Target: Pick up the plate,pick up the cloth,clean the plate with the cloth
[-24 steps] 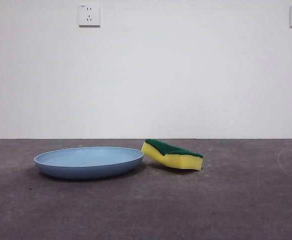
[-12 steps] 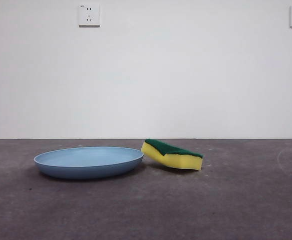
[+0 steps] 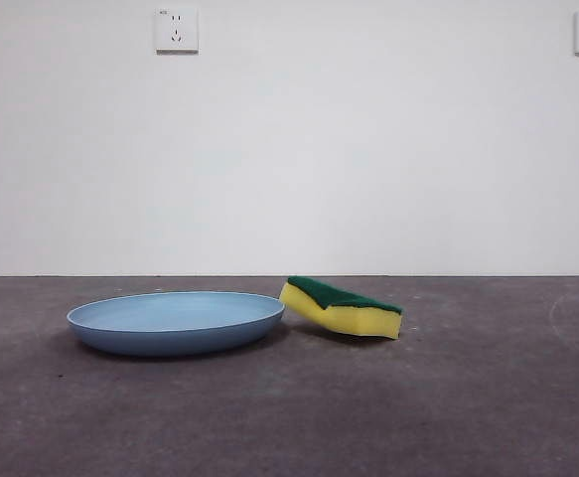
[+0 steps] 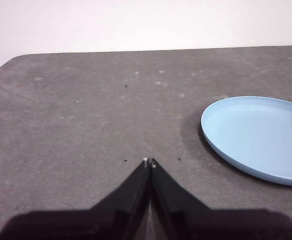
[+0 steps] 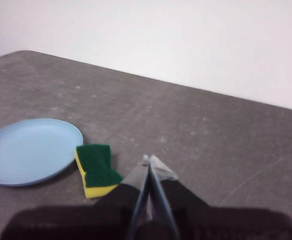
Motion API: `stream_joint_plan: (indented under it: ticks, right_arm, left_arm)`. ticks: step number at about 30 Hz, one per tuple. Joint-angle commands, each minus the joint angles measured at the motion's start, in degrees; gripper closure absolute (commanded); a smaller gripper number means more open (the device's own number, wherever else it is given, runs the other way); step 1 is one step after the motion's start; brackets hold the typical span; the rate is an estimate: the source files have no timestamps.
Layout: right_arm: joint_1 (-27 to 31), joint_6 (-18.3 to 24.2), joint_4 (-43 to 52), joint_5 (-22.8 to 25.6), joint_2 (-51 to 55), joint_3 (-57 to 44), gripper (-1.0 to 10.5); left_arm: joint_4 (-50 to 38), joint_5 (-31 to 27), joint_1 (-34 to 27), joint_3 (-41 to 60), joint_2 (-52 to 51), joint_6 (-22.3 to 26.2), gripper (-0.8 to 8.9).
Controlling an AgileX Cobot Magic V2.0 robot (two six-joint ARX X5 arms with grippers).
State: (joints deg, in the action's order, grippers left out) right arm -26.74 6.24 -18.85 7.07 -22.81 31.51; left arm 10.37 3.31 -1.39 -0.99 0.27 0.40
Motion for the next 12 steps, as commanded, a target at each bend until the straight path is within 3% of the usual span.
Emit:
stream_joint_plan:
  ticks: [1,7,12]
  right_arm:
    - [3.4,0.7,3.9,-3.5,2.1,-5.3,9.5]
    - [12.2,-2.0,11.6,-11.1,6.7,-15.4,9.5]
    - [19.0,-6.3,15.0,-11.7,10.8,-22.0,9.5]
  left_arm:
    - [-0.2,-0.1,-0.2,0.8,-0.2,-0.4,8.14]
    - [-0.2,-0.1,-0.2,0.8,-0.2,-0.4,8.14]
    - [-0.2,-0.1,-0.2,0.8,-0.2,-0.4,8.14]
